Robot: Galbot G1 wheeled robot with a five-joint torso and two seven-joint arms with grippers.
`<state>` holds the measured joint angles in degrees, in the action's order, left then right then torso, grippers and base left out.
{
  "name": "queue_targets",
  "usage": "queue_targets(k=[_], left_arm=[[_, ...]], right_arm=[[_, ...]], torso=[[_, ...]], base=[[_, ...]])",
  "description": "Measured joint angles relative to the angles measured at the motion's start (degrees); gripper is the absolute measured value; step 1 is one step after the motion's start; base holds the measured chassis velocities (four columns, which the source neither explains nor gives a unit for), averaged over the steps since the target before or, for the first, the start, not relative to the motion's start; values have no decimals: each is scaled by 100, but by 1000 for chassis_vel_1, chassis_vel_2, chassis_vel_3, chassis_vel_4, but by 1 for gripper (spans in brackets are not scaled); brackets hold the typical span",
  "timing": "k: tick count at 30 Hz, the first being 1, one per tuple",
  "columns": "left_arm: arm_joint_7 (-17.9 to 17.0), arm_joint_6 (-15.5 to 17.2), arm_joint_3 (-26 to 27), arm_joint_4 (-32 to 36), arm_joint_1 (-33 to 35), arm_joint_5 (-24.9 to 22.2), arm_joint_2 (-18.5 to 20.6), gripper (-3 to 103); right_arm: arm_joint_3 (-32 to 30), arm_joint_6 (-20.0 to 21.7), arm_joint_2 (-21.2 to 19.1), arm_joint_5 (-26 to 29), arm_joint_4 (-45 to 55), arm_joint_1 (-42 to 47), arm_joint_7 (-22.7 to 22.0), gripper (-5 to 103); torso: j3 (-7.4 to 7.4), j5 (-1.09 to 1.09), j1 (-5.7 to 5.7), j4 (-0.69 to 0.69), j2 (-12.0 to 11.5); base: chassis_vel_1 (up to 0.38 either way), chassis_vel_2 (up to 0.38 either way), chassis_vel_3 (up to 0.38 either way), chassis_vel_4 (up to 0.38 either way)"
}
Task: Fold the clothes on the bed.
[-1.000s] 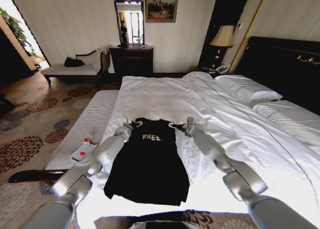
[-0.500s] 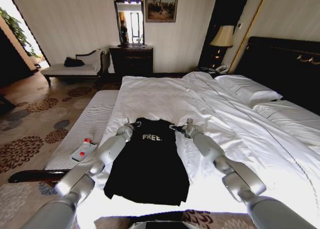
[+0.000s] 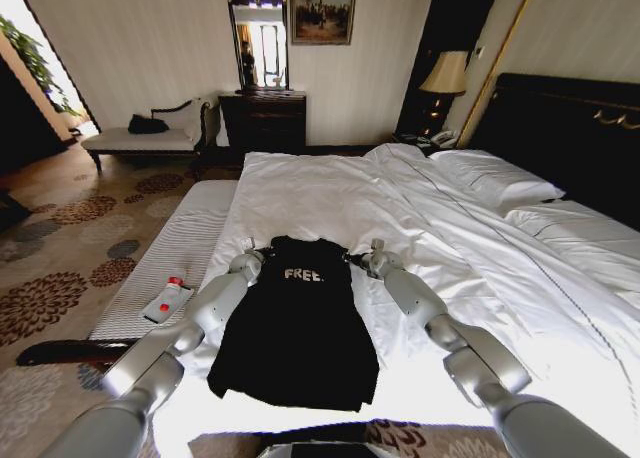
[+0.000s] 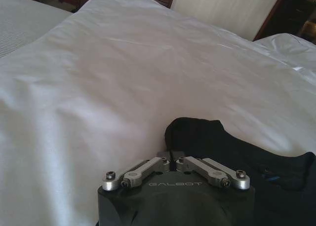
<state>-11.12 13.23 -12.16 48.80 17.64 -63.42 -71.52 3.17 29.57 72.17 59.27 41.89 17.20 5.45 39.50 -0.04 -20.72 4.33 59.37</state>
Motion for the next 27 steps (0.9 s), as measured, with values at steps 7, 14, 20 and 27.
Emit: queue_targets(k=[7,14,20,27], left_arm=[[-45,-67,111,38,-56,2,-18,1],[-87,-96,177,295,-294,-101,29,1],[-91,-99,159,399,-556,-227,148,1],[-39,-100,105,328,-836,-327,218,1]], right_arm=[[-44,-118,-26,9,65,-20,-13,1],[-48,-435,-189,170,301,-134,-102,1],[31,-647,-318,262,440,-368,-95,1],[202,-878,-335,255,293,-676,5,1]], torso=[[0,0,0,-1,0],[0,1,0,2,0],[0,0,0,-1,0],[1,0,0,0,0]], base=[[0,0,0,0],[0,0,0,0],[0,0,0,0],[0,0,0,0]])
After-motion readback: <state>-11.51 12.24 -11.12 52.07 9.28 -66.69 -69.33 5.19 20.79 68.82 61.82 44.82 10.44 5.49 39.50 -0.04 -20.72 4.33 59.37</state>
